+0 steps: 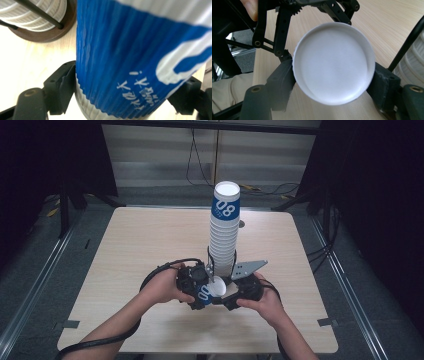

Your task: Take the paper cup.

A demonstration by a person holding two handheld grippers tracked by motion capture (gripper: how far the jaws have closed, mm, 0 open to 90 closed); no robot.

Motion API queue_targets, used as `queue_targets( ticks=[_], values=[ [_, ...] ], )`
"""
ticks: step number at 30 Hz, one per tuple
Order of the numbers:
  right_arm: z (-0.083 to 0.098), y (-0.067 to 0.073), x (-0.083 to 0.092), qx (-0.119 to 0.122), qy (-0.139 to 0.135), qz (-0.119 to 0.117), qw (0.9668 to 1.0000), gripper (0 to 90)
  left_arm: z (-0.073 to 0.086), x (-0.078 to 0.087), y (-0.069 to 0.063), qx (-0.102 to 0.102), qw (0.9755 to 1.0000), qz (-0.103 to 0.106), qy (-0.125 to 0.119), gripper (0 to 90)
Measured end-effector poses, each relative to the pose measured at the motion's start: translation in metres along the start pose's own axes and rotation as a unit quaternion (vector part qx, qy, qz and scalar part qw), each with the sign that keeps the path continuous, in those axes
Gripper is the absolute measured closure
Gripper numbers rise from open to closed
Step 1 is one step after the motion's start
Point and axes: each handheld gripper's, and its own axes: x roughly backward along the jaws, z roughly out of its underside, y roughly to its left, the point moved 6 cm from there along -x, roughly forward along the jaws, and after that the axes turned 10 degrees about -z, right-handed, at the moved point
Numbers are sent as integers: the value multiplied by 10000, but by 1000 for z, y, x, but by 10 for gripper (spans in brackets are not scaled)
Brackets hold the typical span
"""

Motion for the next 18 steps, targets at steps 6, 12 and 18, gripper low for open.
queue_targets(
  ticks=[6, 12, 18],
  values=[
    [-1, -2, 4, 3, -97, 60, 9999, 282, 5, 2, 3, 125, 9997, 26, -199, 163],
    [0, -5, 11, -65, -222, 111, 9997, 281, 16, 5, 8, 228, 9994, 48, -252, 157],
    [2, -6, 12, -109, -231, 132, 9996, 280, 23, 8, 10, 497, 9975, 174, -473, 158]
  ],
)
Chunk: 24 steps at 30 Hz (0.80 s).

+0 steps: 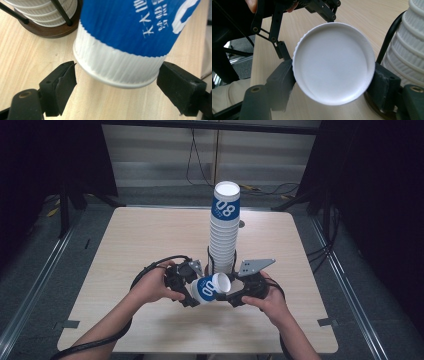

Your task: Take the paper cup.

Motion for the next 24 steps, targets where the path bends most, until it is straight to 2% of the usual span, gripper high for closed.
queue_targets(
  ticks=[4, 8, 10, 11, 17, 19, 20, 21, 23, 24],
  values=[
    [0, 0, 0, -6, 13, 15, 10000, 280, 4, 1, 3, 1, 10000, 0, -22, 158],
    [0, 0, 1, -7, -14, 7, 10000, 279, 9, 2, 5, 184, 9997, -19, -130, 158],
    [-1, 0, 2, -3, -11, 21, 10000, 279, 10, 2, 6, 149, 9998, -2, -135, 158],
    [-1, 0, 2, -8, -12, 28, 10000, 279, 11, 2, 5, 233, 9996, -7, -148, 158],
    [-1, -2, 5, -24, -67, 76, 9999, 279, 13, 1, 4, 288, 9990, 54, -331, 158],
    [-1, -2, 5, -45, -86, 90, 9999, 279, 14, 1, 4, 390, 9985, 47, -380, 158],
    [-1, -2, 6, -57, -94, 87, 9999, 279, 14, 1, 5, 348, 9986, 79, -402, 158],
    [-1, -2, 6, -44, -94, 93, 9999, 279, 14, 1, 4, 451, 9979, 74, -461, 158],
    [-1, -2, 7, -41, -102, 102, 9999, 278, 14, 2, 5, 465, 9976, 92, -514, 158],
    [-2, -3, 7, -27, -102, 121, 9999, 278, 14, 1, 4, 616, 9963, 103, -591, 158]
  ],
)
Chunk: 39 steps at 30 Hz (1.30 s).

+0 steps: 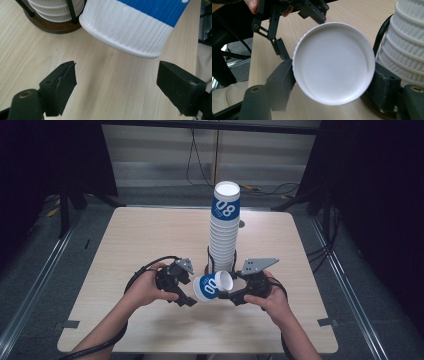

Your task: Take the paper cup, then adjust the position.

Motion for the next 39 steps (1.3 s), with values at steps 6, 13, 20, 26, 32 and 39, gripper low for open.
queue_targets(
  ticks=[6, 13, 20, 26, 32, 39],
  values=[
    [-1, 0, 1, 4, -21, 53, 10000, 279, 2, 0, 2, 7, 10000, -16, -11, 159],
    [-1, 1, 1, 2, -22, 2, 10000, 278, 1, 0, 2, 172, 9992, 63, -355, 161],
    [0, 0, 1, -8, -11, 5, 10000, 278, 0, 1, 2, 291, 9985, 88, -450, 162],
    [1, -1, 3, -45, -50, 38, 10000, 278, 0, 2, 3, 195, 9989, 119, -412, 163],
    [0, -1, 4, -20, -78, 52, 10000, 278, -2, 2, 1, 204, 9978, 73, -619, 166],
    [-1, -1, 3, 11, -53, 69, 10000, 277, -2, 4, 1, 202, 9969, 42, -757, 166]
  ],
)
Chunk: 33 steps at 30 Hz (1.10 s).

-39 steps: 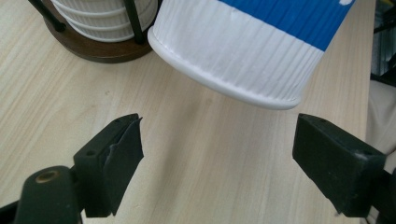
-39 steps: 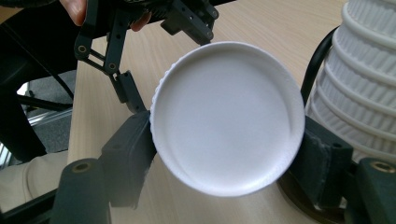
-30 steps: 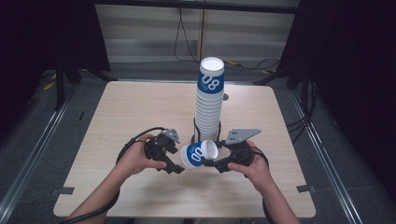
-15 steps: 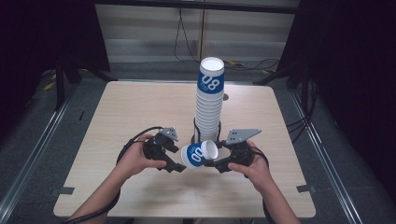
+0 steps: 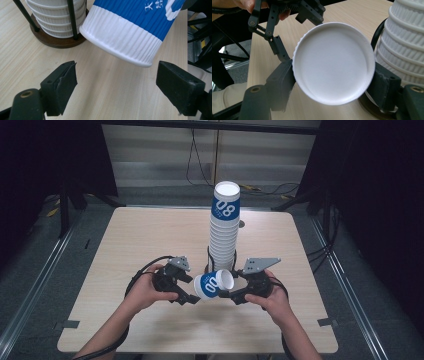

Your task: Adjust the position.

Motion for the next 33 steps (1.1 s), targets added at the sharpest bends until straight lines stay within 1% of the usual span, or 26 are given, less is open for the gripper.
queue_targets(
  ticks=[1, 6, 7, 10, 12, 14, 16, 17, 20, 21, 24, 25, 27, 29, 31, 33],
  values=[
    [0, 0, 1, -9, -2, 6, 10000, 277, -1, 0, -1, 107, 9999, 9, -63, 167],
    [1, -1, 2, -54, -37, 9, 10000, 277, -1, 0, -1, 81, 9999, 28, -103, 167],
    [1, -1, 2, -51, -24, 21, 10000, 277, -1, 1, -1, 111, 9998, 61, -138, 167],
    [0, 0, 1, -19, -42, -6, 10000, 277, -2, 1, -2, 135, 9997, 63, -176, 167],
    [-1, 0, 0, 1, -38, -8, 10000, 277, -2, 0, -3, 175, 9995, 72, -264, 167],
    [-1, 1, 0, 12, -27, -23, 10000, 277, -3, -1, -4, 177, 9994, 93, -268, 167],
    [-2, 1, 0, 20, -33, -32, 10000, 277, -3, -1, -4, 134, 9994, 85, -291, 167],
    [-2, 1, 0, 20, -52, -40, 10000, 277, -4, -2, -4, 154, 9993, 89, -330, 167],
    [-2, 0, 1, 16, -66, -32, 10000, 277, -5, -2, -3, 151, 9993, 66, -335, 167],
    [-2, 0, 1, 1, -76, -23, 10000, 277, -5, -1, -3, 149, 9994, 73, -294, 167],
    [-2, 0, 1, -24, -98, -47, 9999, 277, -7, -3, -2, 139, 9992, 82, -377, 167],
    [-2, 0, 1, -13, -96, -43, 9999, 276, -8, -3, -3, 191, 9989, 76, -431, 167],
    [-2, 0, 1, -29, -99, -54, 9999, 277, -8, -3, -3, 162, 9991, 79, -374, 167],
    [-2, 0, 1, -14, -101, -61, 9999, 276, -8, -5, -3, 166, 9990, 74, -406, 166],
    [-1, 0, 1, -33, -91, -56, 9999, 276, -9, -7, -4, 180, 9986, 108, -496, 166],
    [0, 0, 1, -38, -78, -40, 10000, 277, -9, -7, -4, 162, 9986, 110, -489, 166]
  ],
)
